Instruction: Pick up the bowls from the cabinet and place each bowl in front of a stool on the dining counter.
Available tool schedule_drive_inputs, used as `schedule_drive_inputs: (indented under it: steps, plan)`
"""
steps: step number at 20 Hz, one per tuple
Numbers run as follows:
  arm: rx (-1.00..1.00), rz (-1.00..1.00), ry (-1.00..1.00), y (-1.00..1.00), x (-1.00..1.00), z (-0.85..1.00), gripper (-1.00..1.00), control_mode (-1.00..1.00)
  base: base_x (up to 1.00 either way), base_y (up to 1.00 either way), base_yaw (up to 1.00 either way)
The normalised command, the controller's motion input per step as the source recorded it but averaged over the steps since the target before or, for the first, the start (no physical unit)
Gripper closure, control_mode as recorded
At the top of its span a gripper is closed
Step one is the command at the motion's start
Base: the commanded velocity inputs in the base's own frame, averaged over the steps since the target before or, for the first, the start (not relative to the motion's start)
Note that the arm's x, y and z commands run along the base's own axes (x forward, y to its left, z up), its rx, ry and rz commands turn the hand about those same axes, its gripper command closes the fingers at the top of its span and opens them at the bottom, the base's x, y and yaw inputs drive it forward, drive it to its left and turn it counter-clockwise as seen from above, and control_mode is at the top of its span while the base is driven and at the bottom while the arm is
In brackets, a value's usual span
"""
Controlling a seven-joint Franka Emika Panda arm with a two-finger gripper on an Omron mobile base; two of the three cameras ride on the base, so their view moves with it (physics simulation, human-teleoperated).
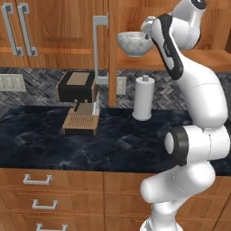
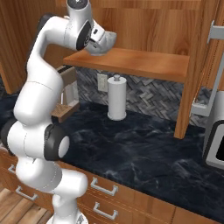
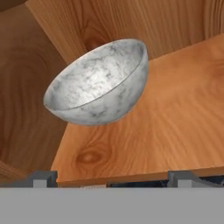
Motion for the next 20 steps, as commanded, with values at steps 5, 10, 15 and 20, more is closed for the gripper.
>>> schedule_drive_inputs:
  steps: [5,10,15,20]
  plan:
    - [0.00,0.00,-0.06,0.03,0.36,-0.11,-1.00,-1.00,0.00,0.00,0.00]
    - [0.00,-0.03,-0.10,0.00,0.36,0.00,-1.00,-1.00,0.00,0.00,0.00]
    - [0.00,-0.04,-0.01,0.00,0.36,0.00,-1.00,-1.00,0.00,0.00,0.00]
    - [0.00,-0.05,0.01,0.00,0.28,0.00,-1.00,-1.00,0.00,0.00,0.00]
